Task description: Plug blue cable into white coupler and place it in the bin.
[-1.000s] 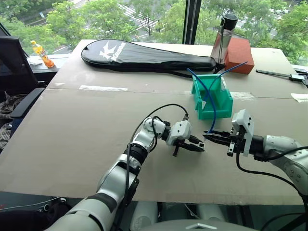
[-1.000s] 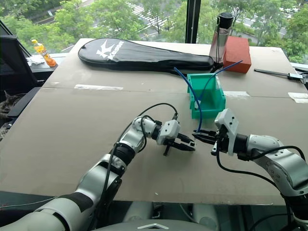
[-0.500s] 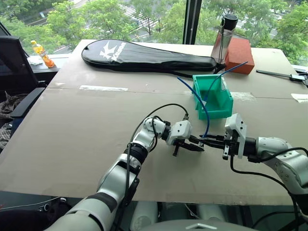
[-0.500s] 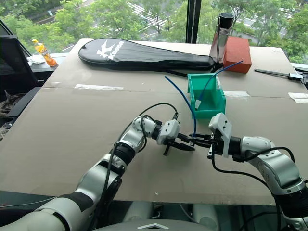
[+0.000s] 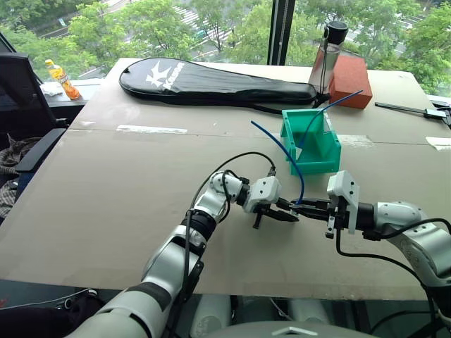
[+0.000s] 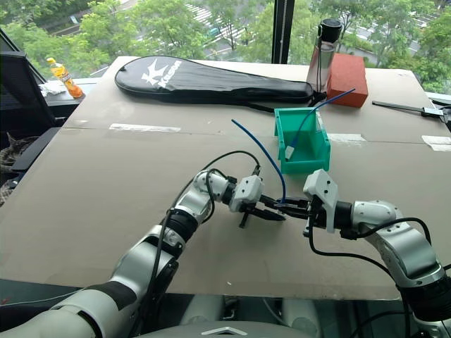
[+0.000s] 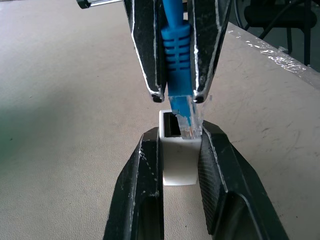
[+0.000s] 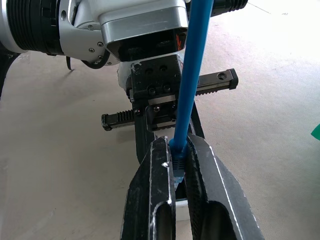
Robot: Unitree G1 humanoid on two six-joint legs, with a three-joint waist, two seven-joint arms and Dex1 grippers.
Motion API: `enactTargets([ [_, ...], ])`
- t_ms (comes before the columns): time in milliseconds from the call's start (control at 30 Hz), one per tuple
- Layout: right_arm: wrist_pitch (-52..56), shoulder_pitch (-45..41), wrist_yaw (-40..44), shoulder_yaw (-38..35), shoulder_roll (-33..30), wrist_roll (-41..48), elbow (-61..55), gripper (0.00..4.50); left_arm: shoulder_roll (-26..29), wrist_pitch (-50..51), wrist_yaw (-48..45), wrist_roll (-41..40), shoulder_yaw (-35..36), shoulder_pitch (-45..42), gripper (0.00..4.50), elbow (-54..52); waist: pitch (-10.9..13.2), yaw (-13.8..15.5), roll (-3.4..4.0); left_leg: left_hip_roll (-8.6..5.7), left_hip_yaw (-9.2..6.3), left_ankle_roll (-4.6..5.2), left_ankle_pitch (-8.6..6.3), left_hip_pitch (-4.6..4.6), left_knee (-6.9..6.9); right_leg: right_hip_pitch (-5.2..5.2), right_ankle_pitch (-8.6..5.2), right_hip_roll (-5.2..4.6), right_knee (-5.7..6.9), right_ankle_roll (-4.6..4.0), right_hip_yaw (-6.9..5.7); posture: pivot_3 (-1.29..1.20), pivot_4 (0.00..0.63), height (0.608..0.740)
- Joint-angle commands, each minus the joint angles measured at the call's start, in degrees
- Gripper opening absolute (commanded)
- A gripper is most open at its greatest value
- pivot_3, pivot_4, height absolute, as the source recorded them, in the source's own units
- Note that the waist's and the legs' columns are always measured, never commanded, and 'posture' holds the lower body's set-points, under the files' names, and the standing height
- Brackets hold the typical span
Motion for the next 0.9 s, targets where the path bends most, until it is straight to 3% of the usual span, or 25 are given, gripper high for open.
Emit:
enactTargets([
  [33, -0.54, -0.74, 0.88, 0.14, -0.29, -2.02, 1.63, 0.0, 0.19, 0.14, -0.29, 0.07, -0.18, 0.68, 0.35, -1.9, 0.0, -0.01, 0.0, 0.0, 0.0, 0.0, 0.0, 0.0, 0.0, 0.0, 0.0, 0.0, 0.0, 0.0, 0.0, 0.0, 0.15, 0.74],
  [900, -3.71, 1.59, 3.71, 3.01, -0.19, -6.73, 1.99, 0.0, 1.25, 1.72, -0.63, -0.38, -0.22, 2.08, 0.35, -4.51, -0.03, -0.09, -0.01, 0.01, -0.01, 0.0, 0.0, 0.06, 0.0, 0.01, 0.0, 0.04, 0.04, -0.01, -0.01, 0.0, 0.15, 0.74],
])
